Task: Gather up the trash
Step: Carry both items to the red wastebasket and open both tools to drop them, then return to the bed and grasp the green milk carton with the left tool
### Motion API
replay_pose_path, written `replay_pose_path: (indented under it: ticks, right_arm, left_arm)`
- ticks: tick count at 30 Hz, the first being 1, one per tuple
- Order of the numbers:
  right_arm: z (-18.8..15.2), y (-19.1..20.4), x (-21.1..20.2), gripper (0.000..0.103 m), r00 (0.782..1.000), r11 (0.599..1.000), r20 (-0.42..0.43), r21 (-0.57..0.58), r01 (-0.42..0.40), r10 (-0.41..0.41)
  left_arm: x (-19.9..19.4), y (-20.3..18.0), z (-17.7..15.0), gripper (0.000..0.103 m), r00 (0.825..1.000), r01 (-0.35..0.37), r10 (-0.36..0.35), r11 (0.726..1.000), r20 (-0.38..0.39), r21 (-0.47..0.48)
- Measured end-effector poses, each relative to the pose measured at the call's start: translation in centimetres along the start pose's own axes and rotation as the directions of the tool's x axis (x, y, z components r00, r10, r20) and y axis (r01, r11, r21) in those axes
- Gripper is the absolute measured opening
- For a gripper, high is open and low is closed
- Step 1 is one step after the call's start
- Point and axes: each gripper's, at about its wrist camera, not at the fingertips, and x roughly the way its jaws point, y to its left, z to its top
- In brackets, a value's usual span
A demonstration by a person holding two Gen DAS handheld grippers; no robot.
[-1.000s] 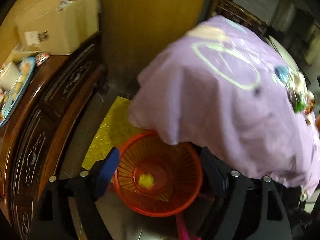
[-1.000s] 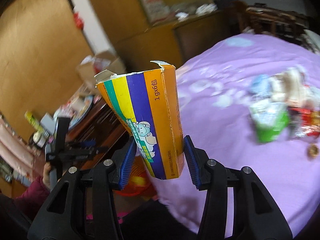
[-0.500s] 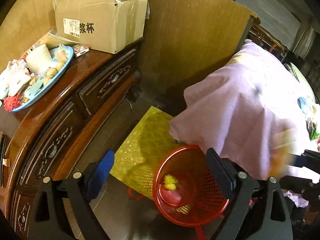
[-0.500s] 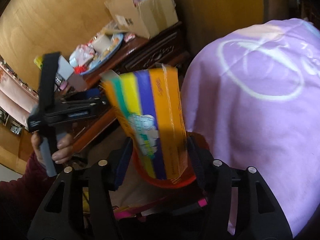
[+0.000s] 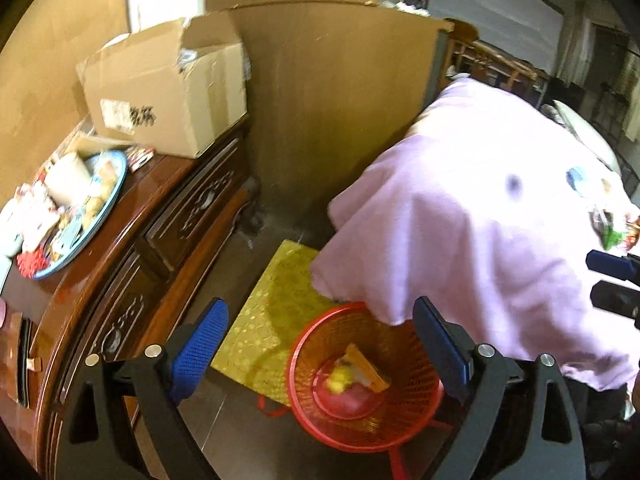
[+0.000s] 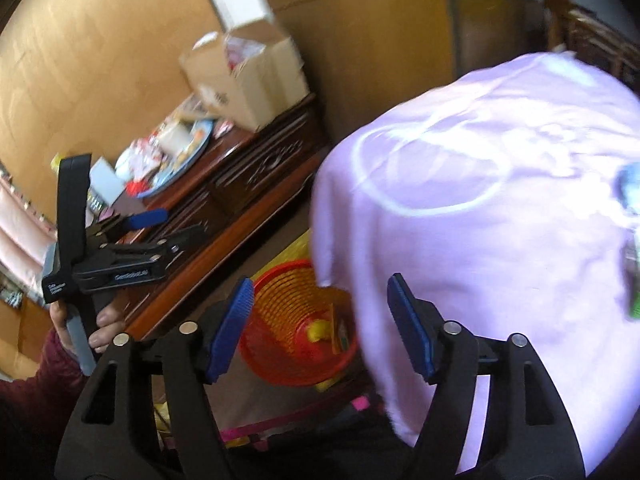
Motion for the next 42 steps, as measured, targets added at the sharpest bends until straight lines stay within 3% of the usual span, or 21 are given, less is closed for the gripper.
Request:
replay_pose_path:
  ticks: [8,15,21,30,38,42]
  right_arm:
    - [-1.8,-5.5,-8.1,0.078,0.979,0.987,0.166,0.122,0.101,-0.12]
    - [-4.9,-12.8,-14.1,0.085,0.931,0.941,0.242,0.267,0.207,-0.273]
    - [-8.1,-19.8,-16.6,0.086,0.893,0.873,0.219,0.394,0.289,-0.394]
    - [-10.7,-27.0,-16.5,0.086,0.843,0.788,0.155,0.474,0.394,-0.515]
    - [-12.2,-30.4,-15.4,0.086,0.826,0.75,0.142,0.524,0.404,-0.545]
    - [-13.1,-31.3,-14.6,0.086,0.844,0.744,0.129,0.553,0.375,-0.521]
  left_arm:
    - [-2.6,-6.8,0.8,0.095,0.997,0.066,-0.071,0.99,0.034,0.123]
    - [-2.9,-14.9,0.9,0.096,0.992,0.124,-0.128,0.957,-0.002,0.261]
    - [-1.1,-22.5,1.9,0.096,0.982,0.185,-0.182,0.917,-0.041,0.354]
    - [3.2,-34.4,4.0,0.096,0.947,0.321,-0.3,0.847,-0.118,0.424]
    - [6.9,-41.0,5.9,0.096,0.937,0.348,-0.322,0.823,-0.135,0.449]
    - [8.3,-42.7,6.3,0.096,0.956,0.292,-0.272,0.83,-0.112,0.474]
